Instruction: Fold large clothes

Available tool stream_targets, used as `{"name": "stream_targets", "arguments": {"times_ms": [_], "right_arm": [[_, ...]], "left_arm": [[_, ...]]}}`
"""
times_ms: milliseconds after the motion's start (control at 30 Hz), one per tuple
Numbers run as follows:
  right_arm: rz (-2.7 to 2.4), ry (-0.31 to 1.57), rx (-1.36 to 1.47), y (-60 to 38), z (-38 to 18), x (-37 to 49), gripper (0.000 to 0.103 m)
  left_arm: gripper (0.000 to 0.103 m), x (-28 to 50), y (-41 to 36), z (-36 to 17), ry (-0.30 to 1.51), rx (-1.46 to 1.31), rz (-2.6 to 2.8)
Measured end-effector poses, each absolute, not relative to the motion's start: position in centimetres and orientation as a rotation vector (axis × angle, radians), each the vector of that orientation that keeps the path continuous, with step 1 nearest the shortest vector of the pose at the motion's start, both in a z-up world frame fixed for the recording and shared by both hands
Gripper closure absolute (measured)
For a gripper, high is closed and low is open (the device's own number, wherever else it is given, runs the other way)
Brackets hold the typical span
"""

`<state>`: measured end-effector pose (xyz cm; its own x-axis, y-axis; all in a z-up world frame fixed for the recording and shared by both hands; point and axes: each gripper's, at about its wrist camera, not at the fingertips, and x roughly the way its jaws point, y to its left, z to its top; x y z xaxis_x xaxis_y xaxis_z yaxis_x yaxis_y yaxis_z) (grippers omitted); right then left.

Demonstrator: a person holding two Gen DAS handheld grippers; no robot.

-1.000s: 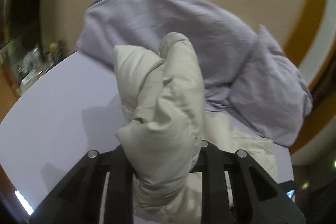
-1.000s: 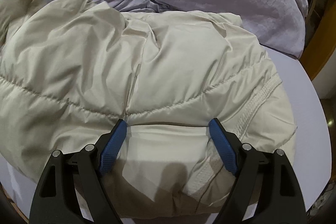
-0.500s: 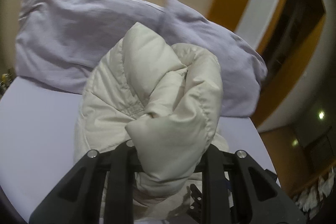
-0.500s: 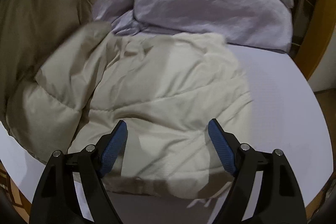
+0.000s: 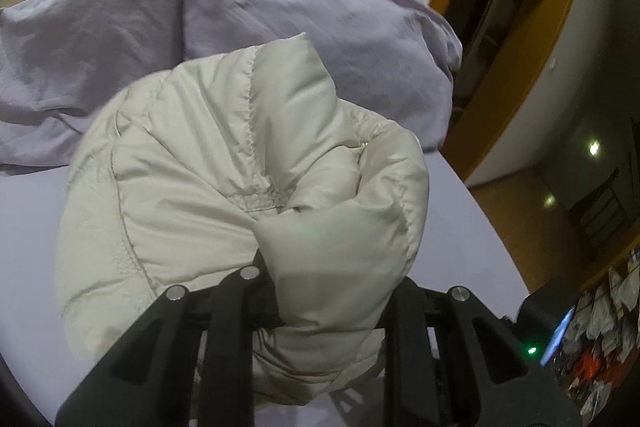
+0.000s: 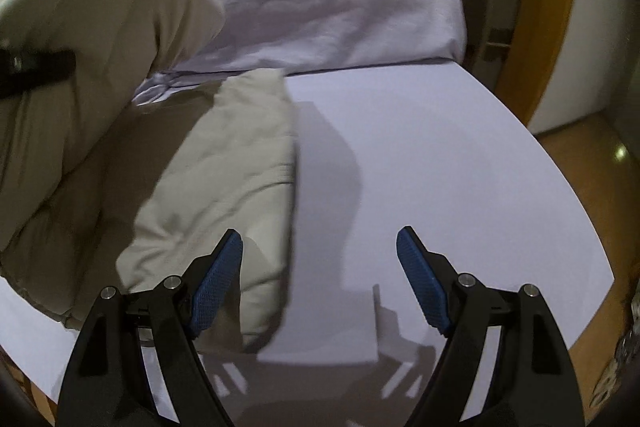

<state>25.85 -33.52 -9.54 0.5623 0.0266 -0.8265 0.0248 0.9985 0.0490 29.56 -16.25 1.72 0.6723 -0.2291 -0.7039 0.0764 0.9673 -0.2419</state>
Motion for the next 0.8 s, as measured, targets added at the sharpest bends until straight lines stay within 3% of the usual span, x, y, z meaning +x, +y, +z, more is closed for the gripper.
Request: {"name": "stream_targets", "arguments": {"times_ms": [467,600,700,800], "right_arm": [[-0.152,1.013,0.143,-40.7,-10.4,25.8,0.022],[-0.176,0.996,0.163,-41.8,-9.4,26.1,0.022],[-0.18,0.965,0.159,-41.6,-8.1,26.0,0.022],[-0.179,0.932,0.156,-41.3,-6.5,26.1,0.022]], "left_arm": [[0.08,30.7,-23.7,-3.7,0.929,-0.047,-0.226],[0.07,30.4,-24.3,-2.3,0.92,-0.004,-0.225],[0.042,29.5,-23.6,-0.5,0.911,-0.048,-0.28],[0.029,28.5,-23.3,1.4,0.873,-0.065,-0.314]]}}
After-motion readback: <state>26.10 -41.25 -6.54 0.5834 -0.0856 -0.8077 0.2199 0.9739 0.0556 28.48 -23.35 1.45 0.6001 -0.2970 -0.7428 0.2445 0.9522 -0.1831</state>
